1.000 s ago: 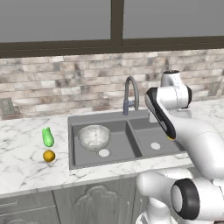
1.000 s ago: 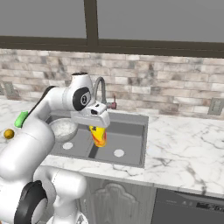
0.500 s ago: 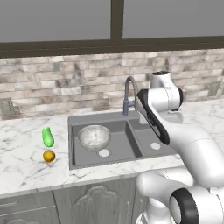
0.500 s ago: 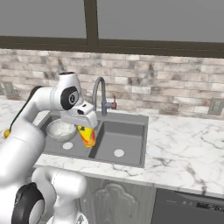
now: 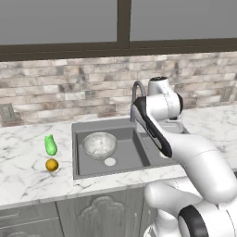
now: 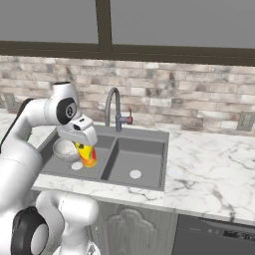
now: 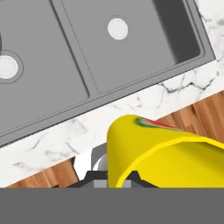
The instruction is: Remove the lemon and corn from the sink. Then move the bowl and cup from the counter to the sink for washing.
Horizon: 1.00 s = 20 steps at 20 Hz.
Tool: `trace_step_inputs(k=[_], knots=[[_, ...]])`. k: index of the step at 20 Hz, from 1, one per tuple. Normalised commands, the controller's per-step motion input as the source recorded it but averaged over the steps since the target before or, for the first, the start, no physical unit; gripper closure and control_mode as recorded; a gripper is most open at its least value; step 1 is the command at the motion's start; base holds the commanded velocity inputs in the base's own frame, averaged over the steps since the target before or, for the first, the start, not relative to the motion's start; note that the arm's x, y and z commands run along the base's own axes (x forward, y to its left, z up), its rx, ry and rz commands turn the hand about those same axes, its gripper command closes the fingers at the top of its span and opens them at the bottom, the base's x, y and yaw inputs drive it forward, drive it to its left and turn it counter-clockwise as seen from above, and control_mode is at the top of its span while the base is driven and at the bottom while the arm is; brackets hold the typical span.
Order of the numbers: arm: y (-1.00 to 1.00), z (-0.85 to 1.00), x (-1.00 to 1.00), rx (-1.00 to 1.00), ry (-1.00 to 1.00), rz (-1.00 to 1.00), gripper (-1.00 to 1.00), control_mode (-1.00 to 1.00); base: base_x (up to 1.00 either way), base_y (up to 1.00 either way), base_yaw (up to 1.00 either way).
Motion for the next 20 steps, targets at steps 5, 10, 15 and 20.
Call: trace_step_inputs(k=[5, 10, 15, 20], knots=[[0.39, 0.0, 0.0, 0.0, 0.0, -0.02, 1.0, -1.0, 0.0, 0.0, 0.0], [0.3, 0.0, 0.08, 0.0, 0.0, 0.0, 1.0, -1.0, 0.0, 0.0, 0.0], [0.22, 0.0, 0.14, 0.0, 0.0, 0.0, 1.0, -1.0, 0.0, 0.0, 0.0], [0.16, 0.0, 0.16, 0.02, 0.0, 0.0, 1.0, -1.0, 0.0, 0.0, 0.0]])
